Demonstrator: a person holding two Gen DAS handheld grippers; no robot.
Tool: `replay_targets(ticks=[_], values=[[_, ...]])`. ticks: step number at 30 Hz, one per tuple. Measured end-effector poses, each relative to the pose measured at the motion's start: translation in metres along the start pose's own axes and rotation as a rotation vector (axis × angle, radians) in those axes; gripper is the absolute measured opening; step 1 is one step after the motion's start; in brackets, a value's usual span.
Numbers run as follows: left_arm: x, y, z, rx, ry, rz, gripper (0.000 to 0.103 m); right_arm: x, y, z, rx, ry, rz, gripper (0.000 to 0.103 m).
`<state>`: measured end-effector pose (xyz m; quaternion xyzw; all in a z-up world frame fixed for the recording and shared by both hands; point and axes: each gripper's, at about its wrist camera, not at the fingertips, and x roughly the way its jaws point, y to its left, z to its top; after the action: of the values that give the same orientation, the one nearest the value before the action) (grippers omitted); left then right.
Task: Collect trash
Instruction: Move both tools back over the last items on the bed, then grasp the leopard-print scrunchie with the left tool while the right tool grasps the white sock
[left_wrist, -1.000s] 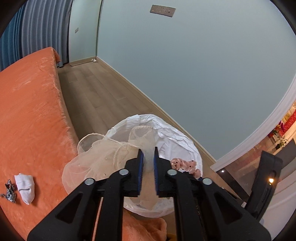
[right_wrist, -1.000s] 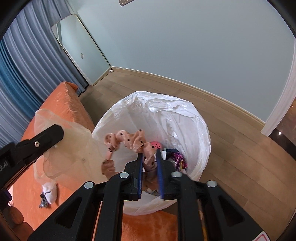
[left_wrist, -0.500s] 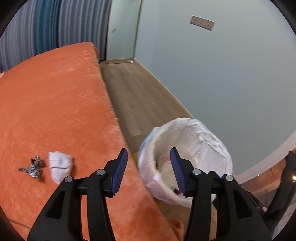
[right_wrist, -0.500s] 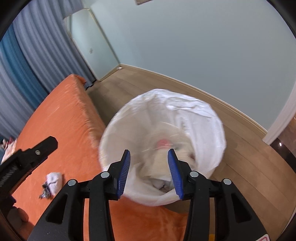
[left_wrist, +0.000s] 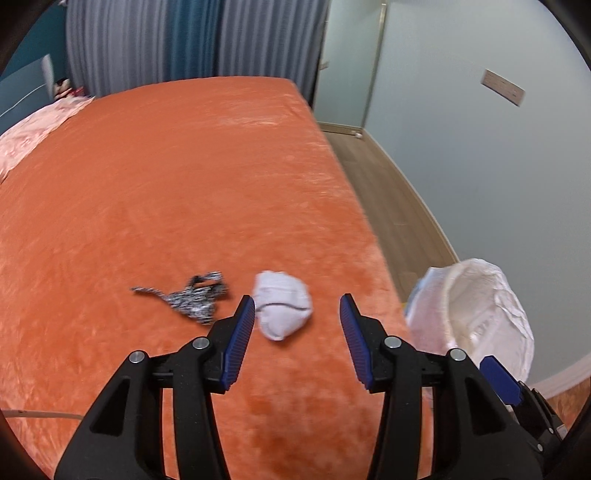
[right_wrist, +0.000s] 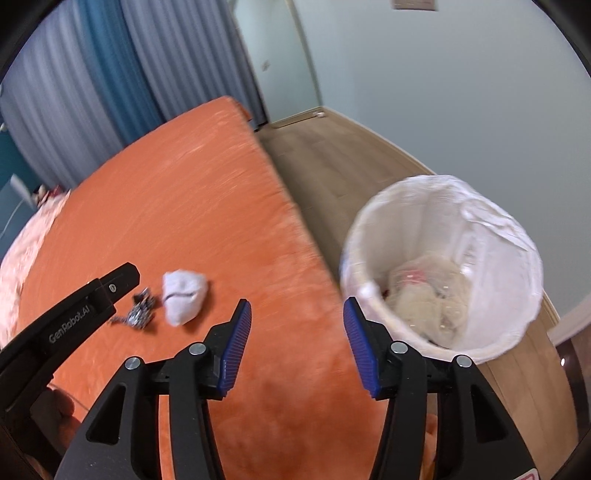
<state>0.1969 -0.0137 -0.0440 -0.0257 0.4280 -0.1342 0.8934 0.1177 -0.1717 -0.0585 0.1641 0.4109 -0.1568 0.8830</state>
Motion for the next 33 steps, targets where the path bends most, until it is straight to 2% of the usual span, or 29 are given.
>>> replay_targets(ticks=[7,9,10,17,20,26,33], values=[[0.011,0.057,-0.003,-0.088,0.023,0.082,0.046,0.030,0.039,-0.006,-0.086,0.049,0.024,0.054],[0.017,0.072,-0.003,-0.114,0.034,0.104,0.049,0.038,0.050,-0.008,-0.107,0.058,0.029,0.058],[0.020,0.079,-0.004,-0.128,0.037,0.116,0.053,0.043,0.056,-0.008,-0.122,0.063,0.031,0.059],[0.048,0.116,-0.006,-0.199,0.073,0.178,0.061,0.078,0.090,-0.009,-0.196,0.113,0.059,0.060],[0.064,0.127,-0.007,-0.217,0.099,0.177,0.064,0.093,0.098,-0.008,-0.213,0.121,0.059,0.064],[0.095,0.131,-0.003,-0.247,0.143,0.140,0.070,0.124,0.104,-0.005,-0.218,0.145,0.044,0.064],[0.129,0.123,-0.002,-0.226,0.189,0.127,0.070,0.145,0.104,-0.005,-0.203,0.173,0.061,0.068]])
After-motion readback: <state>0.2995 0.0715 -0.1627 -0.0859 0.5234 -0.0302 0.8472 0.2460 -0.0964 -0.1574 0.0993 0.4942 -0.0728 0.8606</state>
